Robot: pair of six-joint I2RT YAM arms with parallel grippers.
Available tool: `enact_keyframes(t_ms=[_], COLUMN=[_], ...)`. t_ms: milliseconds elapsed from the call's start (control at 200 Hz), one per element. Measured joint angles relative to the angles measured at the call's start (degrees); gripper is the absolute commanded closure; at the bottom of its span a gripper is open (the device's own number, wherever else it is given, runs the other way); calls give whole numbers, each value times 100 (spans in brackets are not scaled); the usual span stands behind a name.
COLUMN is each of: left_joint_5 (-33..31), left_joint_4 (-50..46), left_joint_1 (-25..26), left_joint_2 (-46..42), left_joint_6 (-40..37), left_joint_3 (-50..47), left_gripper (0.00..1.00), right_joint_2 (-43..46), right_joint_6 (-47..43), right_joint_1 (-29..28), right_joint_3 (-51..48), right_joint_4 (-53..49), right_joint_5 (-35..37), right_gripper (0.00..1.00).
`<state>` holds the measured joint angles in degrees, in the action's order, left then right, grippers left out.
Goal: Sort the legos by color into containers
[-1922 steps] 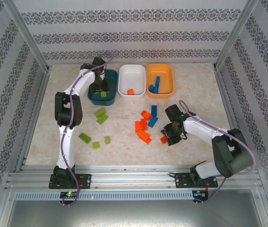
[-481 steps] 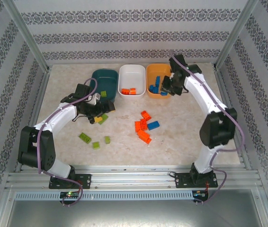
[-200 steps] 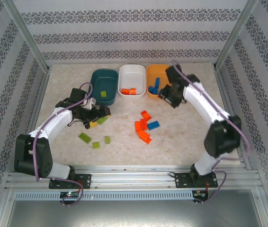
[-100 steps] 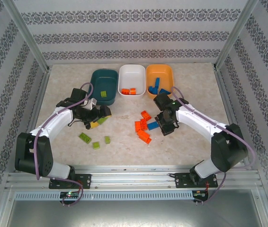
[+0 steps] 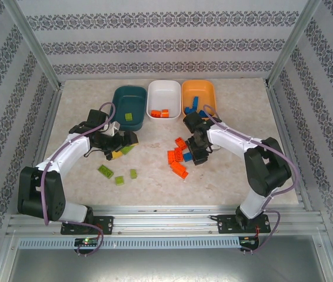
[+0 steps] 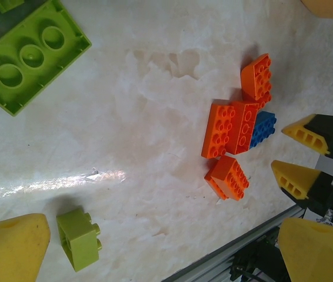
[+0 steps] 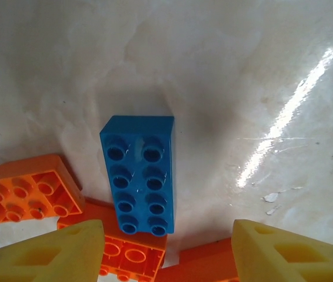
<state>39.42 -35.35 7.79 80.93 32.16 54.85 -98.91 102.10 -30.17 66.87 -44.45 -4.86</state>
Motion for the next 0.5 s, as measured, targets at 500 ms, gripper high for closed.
enact_keyframes(t_ms=[500], left_joint_5=[-46], left_joint_4=[-9], left_joint_1=[0], left_joint_2=[-4], left_joint_6=[-46], left_joint_3=[0], left_gripper=[0], right_joint_2=[-494], right_joint_6=[-4], right_joint_1=[46], right_joint_3=[127], right_joint_4=[282], right_joint_5=[-234], right_gripper=[36])
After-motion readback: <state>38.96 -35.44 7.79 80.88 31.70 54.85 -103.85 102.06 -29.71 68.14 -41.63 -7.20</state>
